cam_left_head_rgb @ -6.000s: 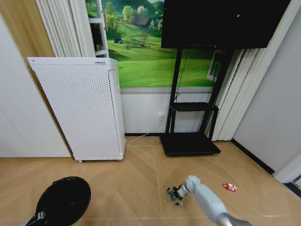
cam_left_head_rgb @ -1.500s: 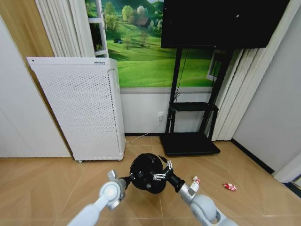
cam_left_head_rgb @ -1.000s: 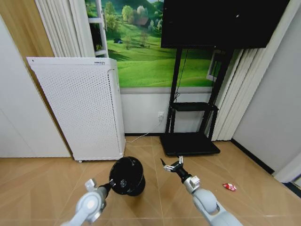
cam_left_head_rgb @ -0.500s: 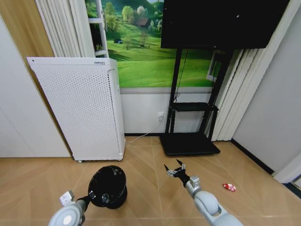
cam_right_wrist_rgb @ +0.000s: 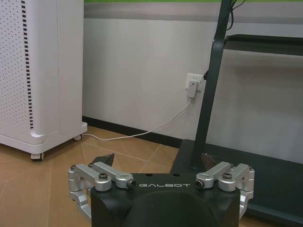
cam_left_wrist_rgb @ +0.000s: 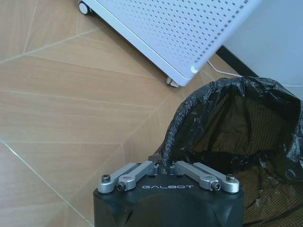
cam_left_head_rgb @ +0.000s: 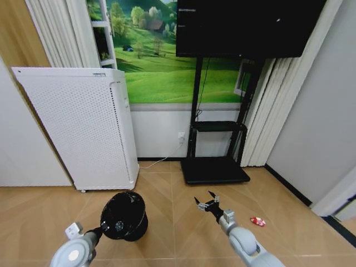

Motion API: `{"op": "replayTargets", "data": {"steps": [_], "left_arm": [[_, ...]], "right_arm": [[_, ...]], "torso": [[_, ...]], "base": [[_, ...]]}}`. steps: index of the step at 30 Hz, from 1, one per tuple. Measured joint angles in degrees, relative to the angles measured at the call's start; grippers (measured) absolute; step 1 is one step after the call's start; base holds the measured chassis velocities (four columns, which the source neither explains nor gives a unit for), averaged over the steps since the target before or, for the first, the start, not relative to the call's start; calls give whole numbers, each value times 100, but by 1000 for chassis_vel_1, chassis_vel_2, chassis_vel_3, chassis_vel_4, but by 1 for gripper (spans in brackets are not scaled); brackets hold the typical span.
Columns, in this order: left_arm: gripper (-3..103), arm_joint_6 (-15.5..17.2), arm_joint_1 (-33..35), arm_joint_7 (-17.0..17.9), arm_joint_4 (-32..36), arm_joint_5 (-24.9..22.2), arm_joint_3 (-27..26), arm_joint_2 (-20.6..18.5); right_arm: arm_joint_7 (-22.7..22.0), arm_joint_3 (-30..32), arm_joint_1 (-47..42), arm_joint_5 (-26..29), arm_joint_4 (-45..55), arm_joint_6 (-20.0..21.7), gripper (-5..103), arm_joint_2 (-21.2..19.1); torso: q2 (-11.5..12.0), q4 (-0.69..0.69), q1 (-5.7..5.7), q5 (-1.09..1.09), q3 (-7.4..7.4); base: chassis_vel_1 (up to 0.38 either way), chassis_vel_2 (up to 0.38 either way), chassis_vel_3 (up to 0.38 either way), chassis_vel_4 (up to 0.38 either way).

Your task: Pick up the trash bin and place the garbage on the floor into it.

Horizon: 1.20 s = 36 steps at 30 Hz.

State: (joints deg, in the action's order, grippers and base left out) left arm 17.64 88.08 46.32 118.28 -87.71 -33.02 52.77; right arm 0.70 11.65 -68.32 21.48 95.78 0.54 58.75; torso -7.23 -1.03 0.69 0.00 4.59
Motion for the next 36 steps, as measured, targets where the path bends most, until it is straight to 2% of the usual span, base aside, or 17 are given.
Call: {"op": "replayTargets", "data": {"steps": [5, 9, 12, 13, 14, 17, 24, 28, 30, 34, 36], "left_arm": [[2, -1, 4, -17, -22, -6, -67, -19], [2, 0, 33, -26, -9, -21, -136, -22], [2, 0, 50, -27, -9, -28, -168, -21], [2, -1, 60, -27, -8, -28, -200, -16], [2, -1, 60, -27, -8, -28, -200, -16], [2, -3, 90, -28, -7, -29, -223, 12], [2, 22, 179, -88, -114, -6, -509, 51], [2, 88, 335, -232, -225, 20, -934, 45], [2, 92, 376, -260, -226, 24, -1009, 46], [2, 113, 597, -370, -215, 50, -1269, 105], [2, 138, 769, -488, -184, 125, -1412, 171]], "right_arm": [[-172, -219, 251, 36, -162, 75, 100, 158], [-302, -378, 406, 133, -277, 176, 100, 259], [-344, -424, 451, 136, -327, 183, 100, 276], [-368, -445, 476, 127, -358, 156, 100, 299], [-368, -445, 476, 127, -358, 156, 100, 299], [-408, -440, 476, 96, -406, -36, 100, 333], [-419, -343, 397, 33, -418, -177, 100, 324], [-422, -350, 457, 50, -472, 243, 100, 277], [-422, -390, 507, 61, -549, 279, 100, 287], [-460, -696, 970, 100, -1240, 338, 100, 482], [-449, -947, 1322, -110, -1815, 442, 100, 670]], "torso": [[0, 0, 0, -4, 0], [0, -2, 0, 4, -1], [0, -3, 0, -6, 0], [0, 0, 0, 7, 0], [0, 0, 0, 7, 0], [0, -1, 0, -5, 0], [0, 1, -1, -1, 0], [0, -1, 0, -1, 0], [0, -1, -1, 0, -1], [0, -1, -1, 0, -1], [0, 2, -1, 1, 0]], "base": [[-314, -290, 304, 293], [-325, -309, 291, 311], [-253, -254, 238, 229], [-165, -141, 115, 134], [-165, -141, 115, 134], [-44, -55, 53, 27], [61, 50, -43, -55], [0, 0, 0, 0], [0, 0, 0, 0], [0, 0, 0, 0], [0, 0, 0, 0]]}}
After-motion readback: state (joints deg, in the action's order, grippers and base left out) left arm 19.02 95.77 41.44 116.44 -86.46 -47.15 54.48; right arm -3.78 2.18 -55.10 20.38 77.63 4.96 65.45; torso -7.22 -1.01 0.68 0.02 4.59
